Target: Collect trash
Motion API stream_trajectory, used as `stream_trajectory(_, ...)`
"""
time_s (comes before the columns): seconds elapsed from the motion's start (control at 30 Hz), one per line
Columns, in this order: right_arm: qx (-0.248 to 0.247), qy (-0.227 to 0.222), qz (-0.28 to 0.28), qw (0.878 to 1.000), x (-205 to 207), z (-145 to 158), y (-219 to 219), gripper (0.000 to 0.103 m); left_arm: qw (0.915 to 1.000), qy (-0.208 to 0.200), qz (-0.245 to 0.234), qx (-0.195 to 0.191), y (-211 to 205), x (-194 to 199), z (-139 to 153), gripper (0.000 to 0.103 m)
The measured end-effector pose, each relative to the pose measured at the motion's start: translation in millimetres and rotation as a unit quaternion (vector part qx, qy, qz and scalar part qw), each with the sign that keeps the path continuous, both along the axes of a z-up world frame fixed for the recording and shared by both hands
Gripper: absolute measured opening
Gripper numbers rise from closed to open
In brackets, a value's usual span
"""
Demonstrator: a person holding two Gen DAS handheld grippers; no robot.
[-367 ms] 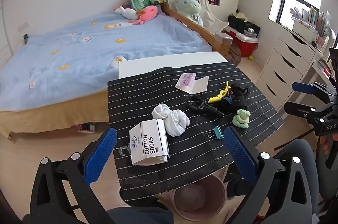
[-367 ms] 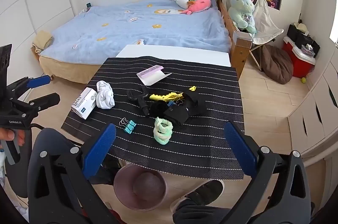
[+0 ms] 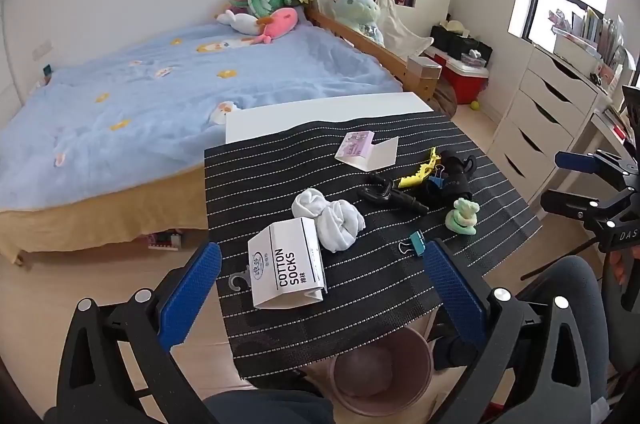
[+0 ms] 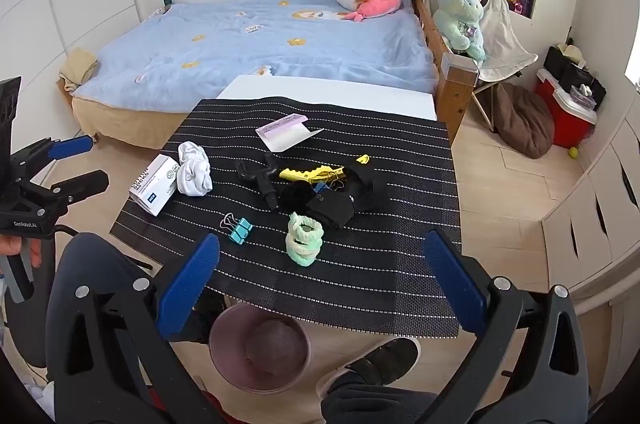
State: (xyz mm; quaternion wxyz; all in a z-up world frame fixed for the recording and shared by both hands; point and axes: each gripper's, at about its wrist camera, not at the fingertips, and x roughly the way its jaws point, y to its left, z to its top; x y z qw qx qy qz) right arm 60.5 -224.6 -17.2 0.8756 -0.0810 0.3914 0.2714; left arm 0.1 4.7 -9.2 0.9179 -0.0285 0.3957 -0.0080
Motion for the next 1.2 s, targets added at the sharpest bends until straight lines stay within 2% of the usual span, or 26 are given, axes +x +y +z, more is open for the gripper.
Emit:
stream_trajectory(0.43, -0.006, 0.002, 0.002, 1.0, 1.5, -5.7, 3.4, 0.1, 1.0, 0.002, 0.001, -0.007, 1.5, -2.2, -1.7, 0.097)
stream_trajectory(0.73, -0.005, 0.001, 0.0, 1.0, 1.4, -6.4, 2.8, 0.1, 1.0, -0.001, -0.002, 0.005, -1.1, -1.5, -1.0, 0.097)
stream_trajectory(1.2, 0.012, 0.013, -0.008, 1.0, 1.0, -5.7, -2.9, 0.1, 1.0, 0.0, 0.003, 0.004, 0.4, -1.7, -2.2, 0.097)
